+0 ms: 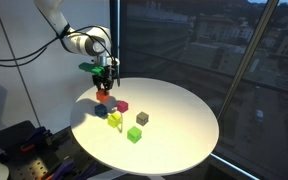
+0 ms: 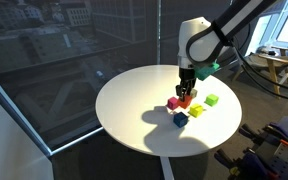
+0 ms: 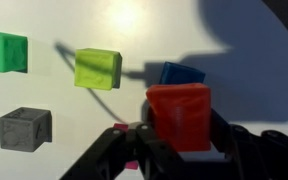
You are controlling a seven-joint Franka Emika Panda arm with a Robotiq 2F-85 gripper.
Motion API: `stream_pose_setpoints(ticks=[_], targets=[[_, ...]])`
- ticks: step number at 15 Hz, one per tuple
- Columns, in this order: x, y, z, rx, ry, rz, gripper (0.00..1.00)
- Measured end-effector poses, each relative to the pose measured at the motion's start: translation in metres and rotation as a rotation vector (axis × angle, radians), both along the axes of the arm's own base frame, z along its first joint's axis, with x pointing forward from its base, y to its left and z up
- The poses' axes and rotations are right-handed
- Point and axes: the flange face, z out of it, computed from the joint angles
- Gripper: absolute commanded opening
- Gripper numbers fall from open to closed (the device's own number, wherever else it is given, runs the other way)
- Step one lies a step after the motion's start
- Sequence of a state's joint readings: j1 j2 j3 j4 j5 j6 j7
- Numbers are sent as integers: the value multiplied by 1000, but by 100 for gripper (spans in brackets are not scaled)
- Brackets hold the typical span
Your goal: Put the orange block on the table.
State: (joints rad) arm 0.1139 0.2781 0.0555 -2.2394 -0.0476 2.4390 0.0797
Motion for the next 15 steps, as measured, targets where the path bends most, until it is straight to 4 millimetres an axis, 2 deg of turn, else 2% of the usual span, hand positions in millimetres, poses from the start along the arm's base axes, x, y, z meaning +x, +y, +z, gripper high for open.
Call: stream_pose_setpoints(ticks=[8, 15], targets=[[27, 3, 13, 6, -34, -4, 28], [50, 8, 10, 2, -32, -11, 28]])
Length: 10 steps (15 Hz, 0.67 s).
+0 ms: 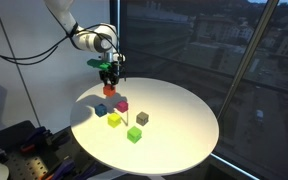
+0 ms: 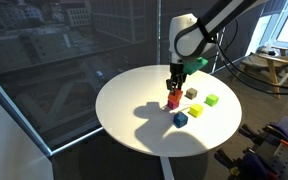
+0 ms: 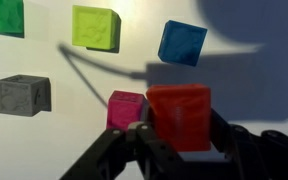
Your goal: Put the orange block on the table.
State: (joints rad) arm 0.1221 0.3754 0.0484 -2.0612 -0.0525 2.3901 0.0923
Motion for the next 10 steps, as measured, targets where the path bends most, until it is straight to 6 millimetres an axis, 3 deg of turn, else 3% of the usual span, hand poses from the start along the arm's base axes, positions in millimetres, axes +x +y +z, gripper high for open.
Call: stream_pose_setpoints(ticks=[10], targets=[[24, 13, -20, -80, 39, -14, 28]])
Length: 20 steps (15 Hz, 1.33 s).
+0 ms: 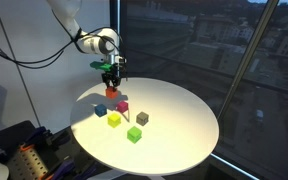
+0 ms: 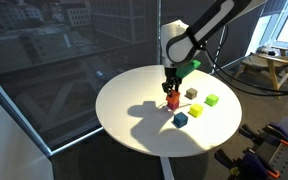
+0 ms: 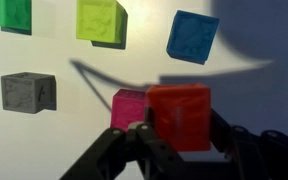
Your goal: Put the orange block on the table.
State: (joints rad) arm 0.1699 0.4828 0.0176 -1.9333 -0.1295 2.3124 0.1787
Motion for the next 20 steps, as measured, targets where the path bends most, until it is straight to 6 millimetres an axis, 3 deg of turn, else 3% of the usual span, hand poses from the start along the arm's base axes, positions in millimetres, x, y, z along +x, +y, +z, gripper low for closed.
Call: stream_pose_setpoints(ticks=[11, 20], targets=[[11, 39, -11, -12, 12, 24, 28], [16, 46, -29, -18, 32, 32, 28]])
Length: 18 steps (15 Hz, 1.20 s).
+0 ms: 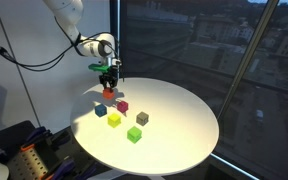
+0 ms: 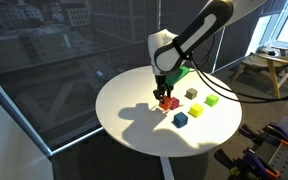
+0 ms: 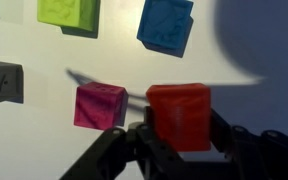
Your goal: Put the orange block on the table.
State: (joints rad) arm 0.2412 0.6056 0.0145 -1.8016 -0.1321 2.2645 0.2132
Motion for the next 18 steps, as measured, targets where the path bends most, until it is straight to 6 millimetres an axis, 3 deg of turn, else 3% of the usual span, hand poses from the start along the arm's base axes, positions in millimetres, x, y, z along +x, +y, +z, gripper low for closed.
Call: stream_pose_setpoints(ticks=[11, 12, 14, 17, 18], targets=[[4, -2, -14, -5, 10, -4, 32], [5, -2, -15, -6, 11, -5, 78], [5, -3, -17, -7, 12, -6, 78], [6, -4, -17, -8, 12, -7, 99], [6, -4, -17, -8, 11, -7, 100]])
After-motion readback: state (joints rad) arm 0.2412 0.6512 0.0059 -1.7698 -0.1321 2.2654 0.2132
